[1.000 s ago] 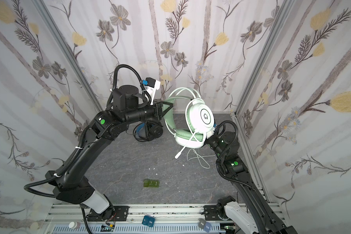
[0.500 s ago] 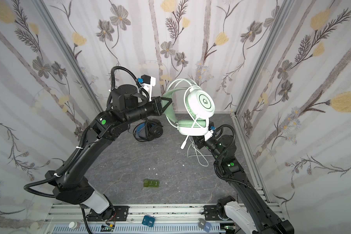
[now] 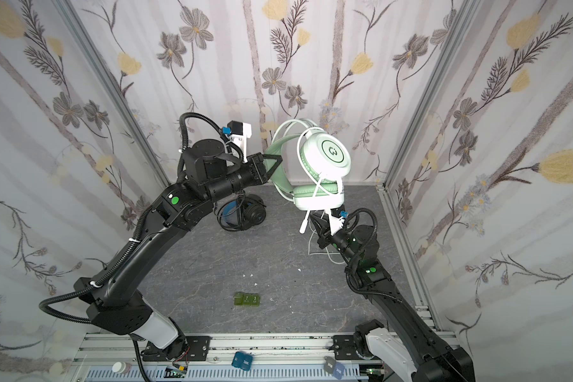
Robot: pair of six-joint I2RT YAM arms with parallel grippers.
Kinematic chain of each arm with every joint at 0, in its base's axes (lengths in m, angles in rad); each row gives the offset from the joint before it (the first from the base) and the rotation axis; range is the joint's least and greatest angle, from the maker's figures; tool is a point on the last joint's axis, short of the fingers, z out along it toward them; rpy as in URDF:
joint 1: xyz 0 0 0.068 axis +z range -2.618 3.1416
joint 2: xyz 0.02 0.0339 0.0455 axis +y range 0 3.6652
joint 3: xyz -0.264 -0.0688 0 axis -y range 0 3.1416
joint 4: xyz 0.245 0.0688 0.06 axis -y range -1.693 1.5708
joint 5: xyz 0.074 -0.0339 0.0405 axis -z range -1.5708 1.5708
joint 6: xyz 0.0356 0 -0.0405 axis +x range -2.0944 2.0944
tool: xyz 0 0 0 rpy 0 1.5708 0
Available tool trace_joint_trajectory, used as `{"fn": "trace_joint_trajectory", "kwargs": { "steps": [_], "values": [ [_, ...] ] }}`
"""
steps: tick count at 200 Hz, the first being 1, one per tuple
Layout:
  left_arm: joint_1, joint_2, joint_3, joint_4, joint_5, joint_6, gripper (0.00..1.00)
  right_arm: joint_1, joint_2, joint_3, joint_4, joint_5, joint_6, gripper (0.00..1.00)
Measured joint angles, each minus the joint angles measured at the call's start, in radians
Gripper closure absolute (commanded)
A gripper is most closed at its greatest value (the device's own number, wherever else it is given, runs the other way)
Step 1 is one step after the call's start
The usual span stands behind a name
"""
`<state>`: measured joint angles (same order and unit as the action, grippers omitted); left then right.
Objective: Wrap the headphones
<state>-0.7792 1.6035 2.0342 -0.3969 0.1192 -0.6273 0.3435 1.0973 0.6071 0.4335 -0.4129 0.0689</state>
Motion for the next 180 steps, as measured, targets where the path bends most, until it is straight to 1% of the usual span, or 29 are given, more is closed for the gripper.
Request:
{"fn": "trace_joint_trajectory", "kwargs": {
  "steps": [47,62,86,111,147,180],
  "values": [
    [0.000,0.005,-0.046,0.079,-0.071,-0.086,1.00,0.035,-0.027,-0.008,-0.031,0.003,-0.051,1.00],
    [0.002,0.006,-0.071,0.100,-0.110,-0.117,1.00,0.055,-0.037,-0.007,-0.063,0.034,-0.078,1.00],
    [0.004,0.033,-0.070,0.104,-0.182,-0.151,1.00,0.076,-0.055,-0.007,-0.124,0.089,-0.114,1.00],
    [0.004,0.083,-0.033,0.099,-0.252,-0.163,1.00,0.093,-0.068,-0.006,-0.177,0.155,-0.149,1.00],
    [0.004,0.172,0.047,0.056,-0.348,-0.162,1.00,0.127,-0.070,0.020,-0.253,0.216,-0.187,1.00],
    [0.004,0.238,0.091,0.010,-0.449,-0.160,1.00,0.166,-0.065,0.042,-0.316,0.270,-0.209,1.00]
  ]
}}
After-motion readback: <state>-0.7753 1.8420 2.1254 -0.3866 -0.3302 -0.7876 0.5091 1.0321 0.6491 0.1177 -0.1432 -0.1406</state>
